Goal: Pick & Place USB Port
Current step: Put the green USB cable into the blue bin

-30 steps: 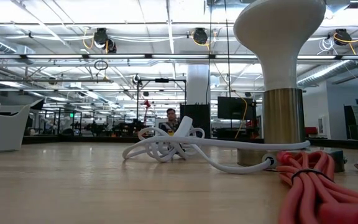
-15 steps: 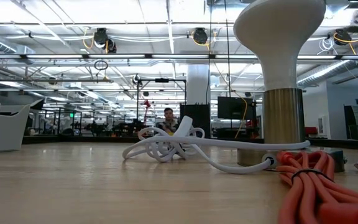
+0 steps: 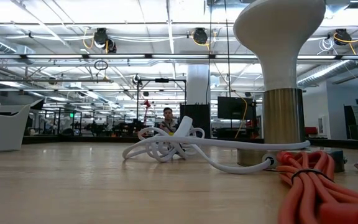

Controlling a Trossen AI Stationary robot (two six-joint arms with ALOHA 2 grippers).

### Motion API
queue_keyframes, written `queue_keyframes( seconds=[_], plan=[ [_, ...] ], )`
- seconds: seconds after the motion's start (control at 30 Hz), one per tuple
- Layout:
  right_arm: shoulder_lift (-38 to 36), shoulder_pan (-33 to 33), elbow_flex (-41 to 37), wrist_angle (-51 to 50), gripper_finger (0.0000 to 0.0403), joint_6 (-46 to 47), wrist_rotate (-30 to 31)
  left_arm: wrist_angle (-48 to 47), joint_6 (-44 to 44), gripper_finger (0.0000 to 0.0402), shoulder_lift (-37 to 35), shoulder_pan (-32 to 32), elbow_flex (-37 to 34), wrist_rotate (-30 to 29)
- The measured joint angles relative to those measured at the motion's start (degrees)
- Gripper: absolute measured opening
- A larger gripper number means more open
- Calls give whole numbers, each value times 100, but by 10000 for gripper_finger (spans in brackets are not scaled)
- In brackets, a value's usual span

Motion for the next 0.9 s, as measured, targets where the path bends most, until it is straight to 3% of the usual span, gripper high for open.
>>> queue_keyframes(
  seconds=[0.4, 0.63, 0.9],
  plan=[
    [45, -605, -1157, 2049, 6, -1387, -202, 2, -4, 67, 0, 125, -2, 178],
    [17, -817, -1304, 2161, 6, -1397, -320, 0, -9, 67, 0, 123, -2, 178],
    [-194, -807, -1295, 2154, 76, -909, -167, -4, -50, 67, 0, 121, -4, 178]
  ],
)
